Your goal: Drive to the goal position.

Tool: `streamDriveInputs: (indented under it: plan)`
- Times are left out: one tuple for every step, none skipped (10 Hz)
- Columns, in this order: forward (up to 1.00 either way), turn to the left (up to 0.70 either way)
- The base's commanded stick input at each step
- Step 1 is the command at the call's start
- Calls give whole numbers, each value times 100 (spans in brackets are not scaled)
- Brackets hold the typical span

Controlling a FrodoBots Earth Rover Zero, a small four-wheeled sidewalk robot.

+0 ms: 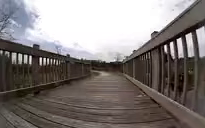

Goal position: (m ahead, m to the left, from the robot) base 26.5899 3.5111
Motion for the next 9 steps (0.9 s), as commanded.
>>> streamDriveInputs:
  plan:
    - [70,0]
    - [70,0]
    - [70,0]
    - [70,0]
    - [70,0]
    - [70,-33]
    - [70,-34]
    - [70,-28]
    - [70,-12]
